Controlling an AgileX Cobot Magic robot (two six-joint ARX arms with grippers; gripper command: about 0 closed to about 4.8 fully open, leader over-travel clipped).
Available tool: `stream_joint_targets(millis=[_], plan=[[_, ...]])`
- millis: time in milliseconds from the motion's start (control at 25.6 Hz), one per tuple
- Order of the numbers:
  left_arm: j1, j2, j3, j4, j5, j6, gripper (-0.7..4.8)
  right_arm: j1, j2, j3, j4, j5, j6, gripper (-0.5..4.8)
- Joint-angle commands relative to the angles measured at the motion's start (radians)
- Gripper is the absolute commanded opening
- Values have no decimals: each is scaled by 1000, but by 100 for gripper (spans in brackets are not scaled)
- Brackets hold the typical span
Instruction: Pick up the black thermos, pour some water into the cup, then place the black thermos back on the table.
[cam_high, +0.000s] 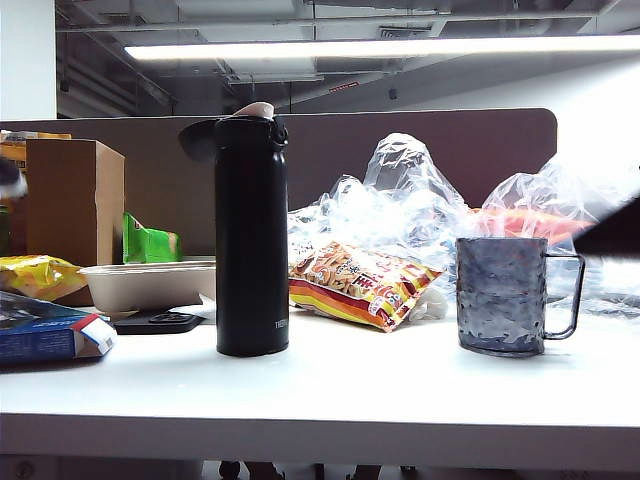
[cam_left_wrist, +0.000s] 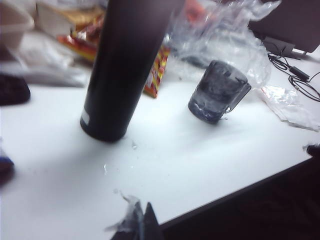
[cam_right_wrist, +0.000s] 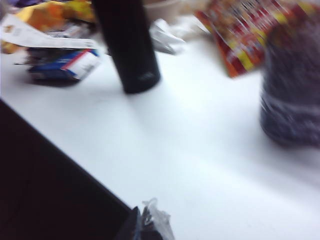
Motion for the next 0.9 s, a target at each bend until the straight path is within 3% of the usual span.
stream_joint_targets(millis=[39, 117, 274, 625, 703, 742, 899], plan=[[-1, 1, -60, 64, -12, -32, -6, 2, -14, -8, -10, 58, 24, -2], [0, 0, -59, 89, -21, -3, -6, 3, -14, -8, -18, 55, 18, -2], [0, 1, -59, 69, -28, -38, -5, 6, -14, -8, -13, 67, 25, 22], [32, 0, -58, 72, -3, -39, -5, -26, -82, -8, -37, 36, 27, 22], [125, 0, -58, 76, 24, -39, -5, -123, -170, -8, -42, -18, 27, 22], [213, 0, -58, 76, 34, -39, -5, -220, -228, -6, -42, -54, 27, 22], [489, 0, -58, 75, 32, -39, -5, -510, -236, -5, 12, -64, 27, 22]])
